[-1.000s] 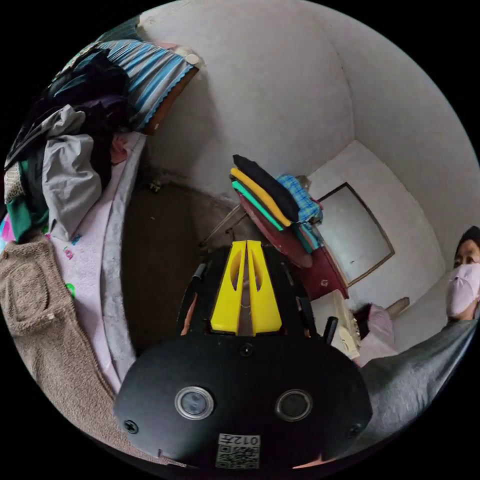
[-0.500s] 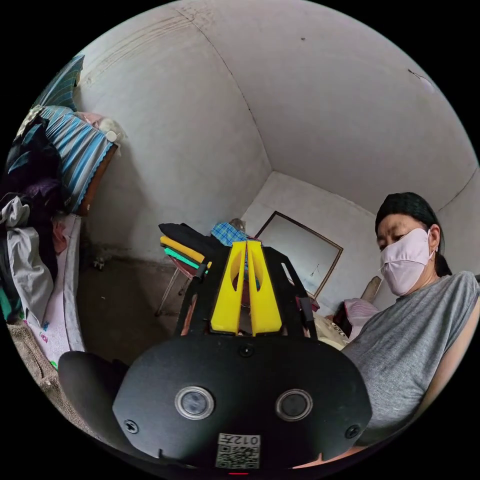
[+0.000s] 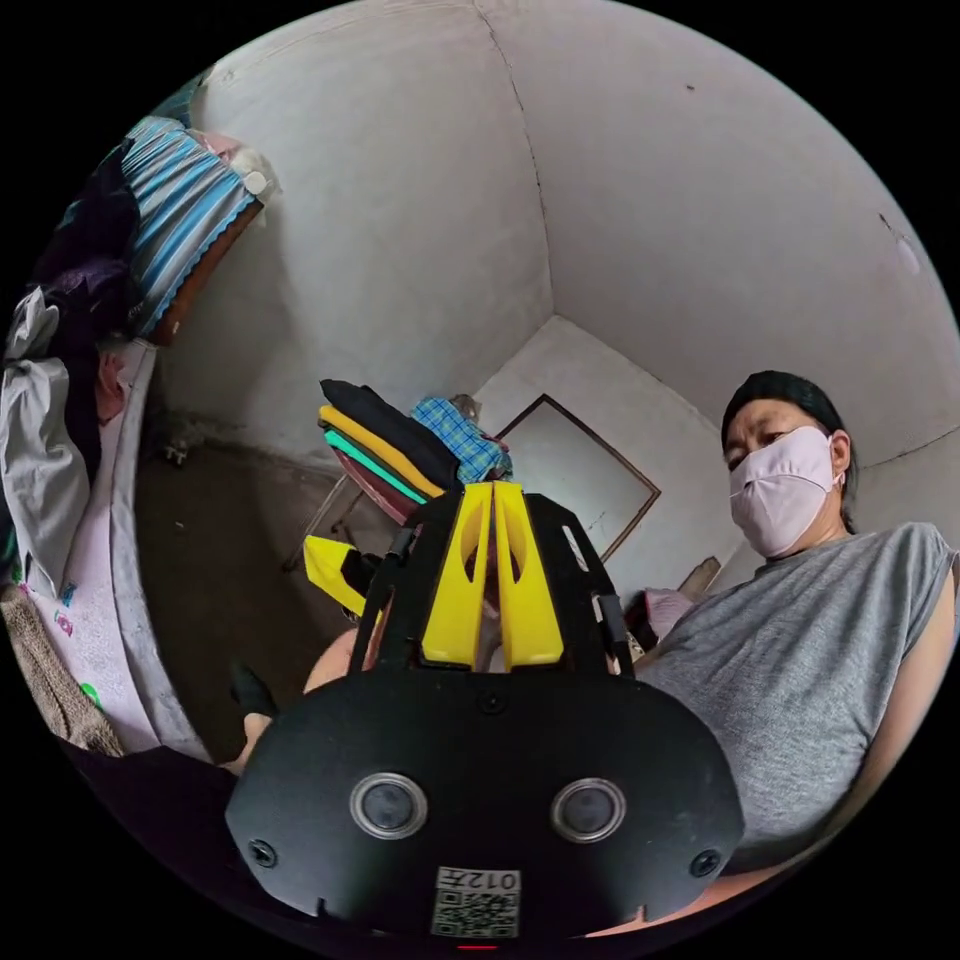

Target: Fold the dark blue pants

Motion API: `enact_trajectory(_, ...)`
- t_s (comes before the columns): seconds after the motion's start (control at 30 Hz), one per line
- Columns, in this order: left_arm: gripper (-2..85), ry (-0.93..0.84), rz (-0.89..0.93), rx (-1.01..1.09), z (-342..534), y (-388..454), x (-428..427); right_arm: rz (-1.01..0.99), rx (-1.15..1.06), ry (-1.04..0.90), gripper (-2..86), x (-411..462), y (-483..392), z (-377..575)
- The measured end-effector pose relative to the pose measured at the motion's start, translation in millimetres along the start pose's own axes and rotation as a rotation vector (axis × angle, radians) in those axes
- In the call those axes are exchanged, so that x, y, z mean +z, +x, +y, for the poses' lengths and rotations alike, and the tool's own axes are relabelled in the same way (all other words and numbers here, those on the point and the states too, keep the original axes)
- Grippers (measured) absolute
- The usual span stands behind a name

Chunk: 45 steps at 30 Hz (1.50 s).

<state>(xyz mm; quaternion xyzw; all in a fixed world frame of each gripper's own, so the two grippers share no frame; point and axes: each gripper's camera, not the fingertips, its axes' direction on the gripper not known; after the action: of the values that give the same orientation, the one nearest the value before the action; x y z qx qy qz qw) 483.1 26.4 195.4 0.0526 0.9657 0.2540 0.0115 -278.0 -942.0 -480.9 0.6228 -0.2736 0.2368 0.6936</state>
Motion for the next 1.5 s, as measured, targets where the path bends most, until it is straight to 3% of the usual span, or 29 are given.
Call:
enact_trajectory(0.27,0.8,0.191,0.256,-0.020,-27.0,-77.5,-109.4,0.037,0.062,-0.285,-0.9,236.6,88.4,27.6)
enact_trajectory(0.4,0.8,0.282,0.273,-0.033,-24.6,-92.3,-170.1,0.187,0.049,-0.404,-0.8,349.6,143.2,80.7)
enact_trajectory(0.6,0.6,0.591,0.494,-0.084,8.7,-124.6,-251.8,0.504,-0.042,-0.569,-0.9,468.3,218.0,152.5)
enact_trajectory(0.77,0.4,0.682,0.604,-0.067,18.7,-132.8,-281.8,0.630,-0.110,-0.576,-0.9,507.9,300.6,199.4)
enact_trajectory(1.1,0.5,0.805,0.508,-0.048,18.2,-135.7,-359.1,0.658,-0.145,-0.735,-1.0,624.2,511.6,262.1)
enact_trajectory(1.5,0.6,0.970,0.604,-0.145,23.2,-153.9,-395.7,0.875,-0.342,-0.600,-0.9,664.9,703.0,321.8)
